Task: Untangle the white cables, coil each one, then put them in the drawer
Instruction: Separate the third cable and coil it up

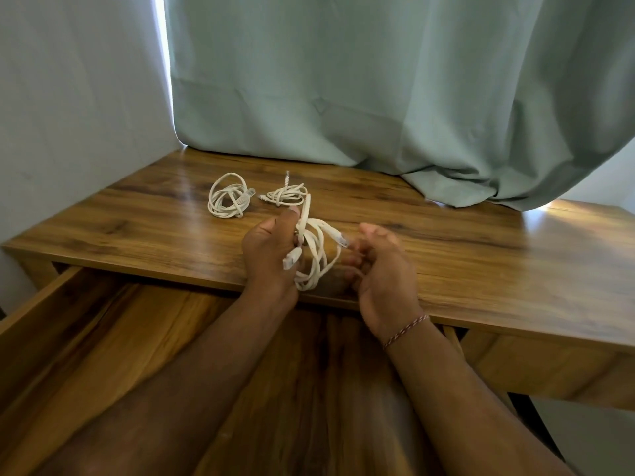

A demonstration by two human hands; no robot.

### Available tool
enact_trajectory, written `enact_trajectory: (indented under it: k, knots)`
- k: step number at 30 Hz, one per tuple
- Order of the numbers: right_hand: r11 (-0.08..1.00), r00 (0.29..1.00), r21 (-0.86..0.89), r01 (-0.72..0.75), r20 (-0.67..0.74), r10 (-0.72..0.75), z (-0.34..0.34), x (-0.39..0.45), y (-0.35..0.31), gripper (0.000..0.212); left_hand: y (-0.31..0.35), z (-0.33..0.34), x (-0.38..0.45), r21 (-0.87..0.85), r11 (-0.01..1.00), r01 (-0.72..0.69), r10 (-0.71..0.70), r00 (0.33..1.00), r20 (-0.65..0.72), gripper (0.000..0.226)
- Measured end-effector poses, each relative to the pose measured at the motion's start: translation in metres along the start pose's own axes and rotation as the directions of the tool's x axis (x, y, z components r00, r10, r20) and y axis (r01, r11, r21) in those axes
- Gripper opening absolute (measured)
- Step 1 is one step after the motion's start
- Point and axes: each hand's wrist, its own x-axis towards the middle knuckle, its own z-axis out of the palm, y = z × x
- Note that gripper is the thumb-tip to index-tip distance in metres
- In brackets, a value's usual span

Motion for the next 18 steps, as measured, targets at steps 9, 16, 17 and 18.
enact_trajectory:
  k: [9, 16, 17, 18]
  knots:
    - [0.004, 0.425, -0.494, 0.870, 0.745, -0.514, 0.004, -0.008, 0.016, 0.039, 0.000, 0.000, 0.006, -0.002, 1.000, -0.025, 0.025, 0.998, -0.059, 0.037]
    - [0.437, 0.617, -0.442, 0.783, 0.469, -0.632, 0.015, -0.016, 0.014, 0.009, -0.006, -0.001, 0.013, 0.159, 0.986, -0.039, 0.052, 0.996, -0.077, 0.041]
    - [0.563, 0.676, -0.374, 0.737, 0.404, -0.617, 0.017, -0.019, 0.011, 0.010, -0.005, -0.001, 0.015, 0.180, 0.982, -0.050, 0.067, 0.993, -0.093, 0.041]
    - [0.657, 0.722, -0.303, 0.690, 0.334, -0.606, 0.018, -0.022, 0.006, 0.013, -0.003, -0.001, 0.017, 0.196, 0.979, -0.060, 0.081, 0.992, -0.100, 0.040]
